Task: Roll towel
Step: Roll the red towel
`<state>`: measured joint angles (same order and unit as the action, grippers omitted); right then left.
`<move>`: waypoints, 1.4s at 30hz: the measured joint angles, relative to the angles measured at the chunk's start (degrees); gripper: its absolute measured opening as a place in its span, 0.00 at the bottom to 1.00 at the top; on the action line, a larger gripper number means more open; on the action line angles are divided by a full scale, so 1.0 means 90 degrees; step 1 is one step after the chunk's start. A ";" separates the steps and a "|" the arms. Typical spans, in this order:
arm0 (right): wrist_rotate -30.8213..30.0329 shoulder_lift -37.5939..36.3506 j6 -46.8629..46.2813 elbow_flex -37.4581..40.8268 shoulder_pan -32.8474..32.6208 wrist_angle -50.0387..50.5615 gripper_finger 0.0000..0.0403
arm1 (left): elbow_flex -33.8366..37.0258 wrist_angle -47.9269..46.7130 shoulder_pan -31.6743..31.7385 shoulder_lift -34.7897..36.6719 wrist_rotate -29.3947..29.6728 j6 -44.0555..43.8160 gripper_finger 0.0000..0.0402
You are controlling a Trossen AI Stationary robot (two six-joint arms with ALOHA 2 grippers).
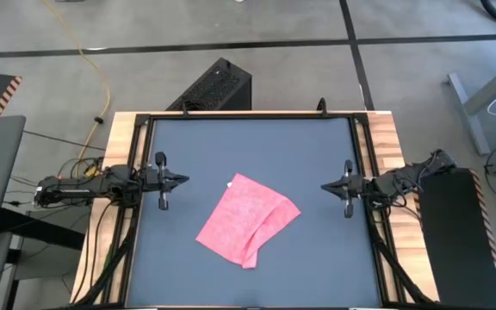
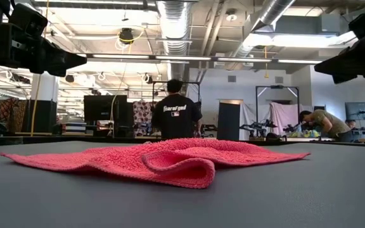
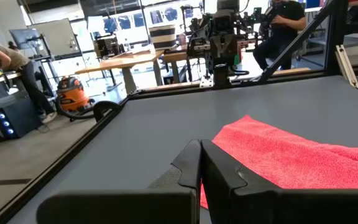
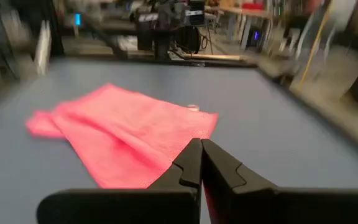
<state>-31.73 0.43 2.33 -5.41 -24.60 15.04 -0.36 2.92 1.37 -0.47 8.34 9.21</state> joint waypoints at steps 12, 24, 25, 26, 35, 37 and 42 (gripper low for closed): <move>-0.0183 -0.0012 0.3051 -0.0017 0.0000 -0.0089 0.08 | 0.0000 0.0398 0.0000 0.0000 -0.0049 -0.1657 0.00; 0.0298 -0.0009 0.0419 -0.0034 0.0017 -0.1799 0.07 | -0.0149 0.1173 0.0001 -0.0367 -0.0415 -0.2254 0.00; 0.0201 -0.0010 0.0130 -0.0037 0.0048 -0.2120 0.07 | -0.0218 0.1203 0.0000 -0.0514 -0.0483 -0.2215 0.00; 0.0140 -0.0010 -0.0067 -0.0042 0.0087 -0.2422 0.07 | -0.0293 0.1237 0.0000 -0.0663 -0.0520 -0.2162 0.00; 0.0190 0.0081 -0.0332 -0.0049 0.0616 -0.3345 0.09 | -0.0913 0.1233 -0.0038 -0.2579 -0.0520 -0.1675 0.00; 0.0201 0.0312 -0.0473 -0.0049 0.0741 -0.3405 0.09 | -0.1078 0.1233 -0.0114 -0.3066 -0.0514 -0.1543 0.00; 0.0396 0.1399 -0.0759 -0.0049 0.1014 -0.3441 0.09 | -0.1565 0.1240 -0.0440 -0.4466 -0.0407 -0.1091 0.00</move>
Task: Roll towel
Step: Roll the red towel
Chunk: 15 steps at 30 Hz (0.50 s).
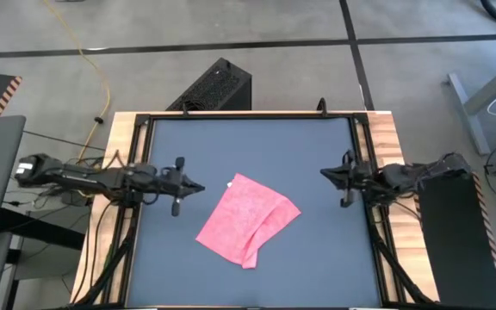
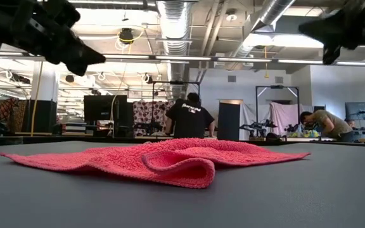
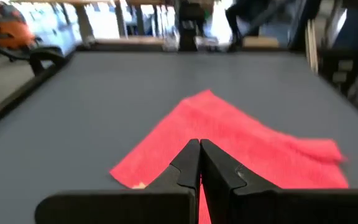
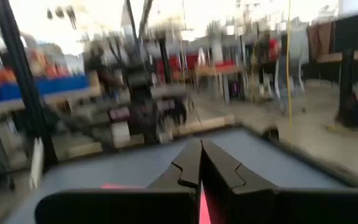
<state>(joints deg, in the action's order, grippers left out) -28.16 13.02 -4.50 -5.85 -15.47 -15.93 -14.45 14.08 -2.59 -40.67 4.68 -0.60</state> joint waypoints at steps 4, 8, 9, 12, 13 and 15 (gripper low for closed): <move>0.0089 0.1159 -0.0230 -0.0010 0.0169 -0.0114 0.09 | -0.0437 -0.0004 -0.0205 -0.1288 0.0233 0.0466 0.00; 0.0319 0.2277 -0.0388 -0.0313 0.0241 -0.0120 0.09 | -0.0985 -0.0012 -0.0250 -0.2498 0.0333 0.0638 0.01; 0.0332 0.2552 -0.0389 -0.0435 0.0239 -0.0113 0.09 | -0.1162 -0.0021 -0.0250 -0.2783 0.0469 0.0609 0.02; 0.0333 0.3366 -0.0575 -0.0866 0.0236 0.0056 0.12 | -0.1748 -0.0097 -0.0145 -0.3550 0.0834 0.0607 0.07; 0.0333 0.3611 -0.0698 -0.1035 0.0238 0.0249 0.13 | -0.1959 -0.0164 -0.0043 -0.3787 0.0819 0.0709 0.08; 0.0335 0.4107 -0.1045 -0.1395 0.0244 0.0691 0.16 | -0.2326 -0.0281 0.0257 -0.4217 0.0613 0.0856 0.12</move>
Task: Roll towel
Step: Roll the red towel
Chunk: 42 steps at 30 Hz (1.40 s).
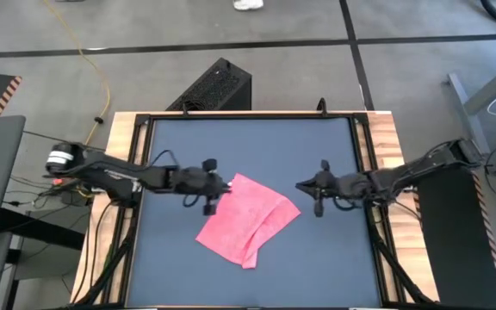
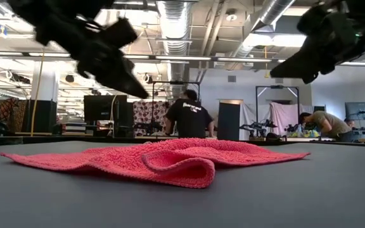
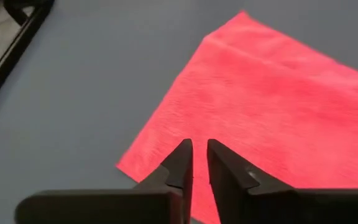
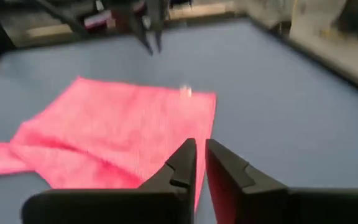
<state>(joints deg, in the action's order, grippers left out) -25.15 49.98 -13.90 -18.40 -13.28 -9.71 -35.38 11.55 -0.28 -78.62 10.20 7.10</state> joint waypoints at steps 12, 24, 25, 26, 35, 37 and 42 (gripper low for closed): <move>0.0529 0.2656 -0.2567 -0.1723 -0.0009 0.2194 0.42 | -0.1035 -0.0525 0.1851 -0.1653 -0.1696 0.0562 0.35; 0.0511 0.3805 -0.4537 -0.1784 -0.0511 0.2488 0.45 | -0.1311 -0.0456 0.2113 -0.2275 -0.1889 0.0926 0.35; 0.0480 0.3907 -0.4629 -0.1784 -0.0558 0.2471 0.45 | -0.1303 -0.0484 0.2124 -0.2300 -0.1888 0.0925 0.35; 0.0412 0.3995 -0.4714 -0.1786 -0.0602 0.2429 0.45 | -0.1304 -0.0466 0.2131 -0.2351 -0.1892 0.0930 0.35; 0.0102 0.4456 -0.5284 -0.1799 -0.0862 0.2305 0.34 | -0.1315 -0.0285 0.2128 -0.2942 -0.2115 0.0919 0.29; 0.0101 0.4424 -0.5286 -0.1790 -0.0883 0.2326 0.26 | -0.1320 -0.0271 0.2115 -0.2998 -0.2135 0.0915 0.20; 0.0075 0.4108 -0.4947 -0.1782 -0.0910 0.2294 0.04 | -0.1319 -0.0297 0.2104 -0.2960 -0.2196 0.0898 0.02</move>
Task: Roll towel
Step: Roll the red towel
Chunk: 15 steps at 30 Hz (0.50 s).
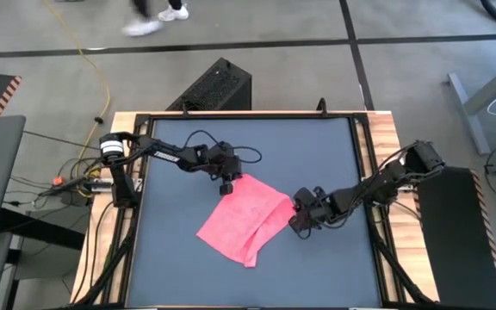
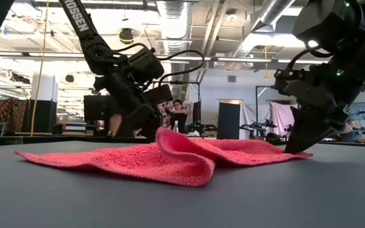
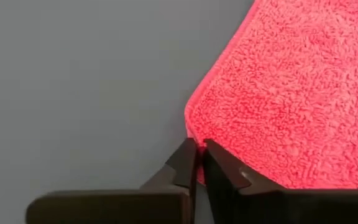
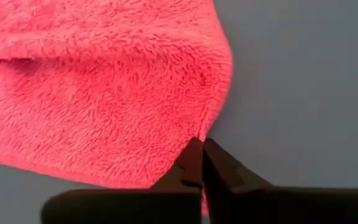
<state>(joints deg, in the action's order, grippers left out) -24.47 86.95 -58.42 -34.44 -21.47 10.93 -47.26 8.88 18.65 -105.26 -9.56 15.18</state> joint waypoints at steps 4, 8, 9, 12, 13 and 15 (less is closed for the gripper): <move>0.0058 -0.0570 0.0694 0.0014 0.0153 0.0059 0.05 | 0.0024 -0.0305 -0.0007 0.0459 0.0039 0.0041 0.00; 0.0010 -0.1252 0.1913 -0.0107 0.0542 0.0403 0.03 | 0.0035 -0.0659 -0.0009 0.1300 0.0144 0.0202 0.00; -0.0001 -0.1425 0.2308 -0.0210 0.0668 0.0563 0.03 | 0.0028 -0.0729 -0.0007 0.1578 0.0198 0.0237 0.00; -0.0033 -0.1851 0.3617 -0.0681 0.1101 0.1060 0.02 | 0.0023 -0.1008 -0.0010 0.2311 0.0403 0.0308 0.00; -0.0033 -0.1945 0.4081 -0.0865 0.1271 0.1272 0.02 | 0.0023 -0.1096 -0.0010 0.2544 0.0448 0.0313 0.00; -0.0075 -0.2060 0.5049 -0.1289 0.1612 0.1629 0.02 | 0.0023 -0.1163 -0.0010 0.3017 0.0541 0.0315 0.00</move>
<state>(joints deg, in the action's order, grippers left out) -25.15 68.42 -12.99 -46.03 -6.96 25.60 -47.05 -1.59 18.57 -78.10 -4.69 18.02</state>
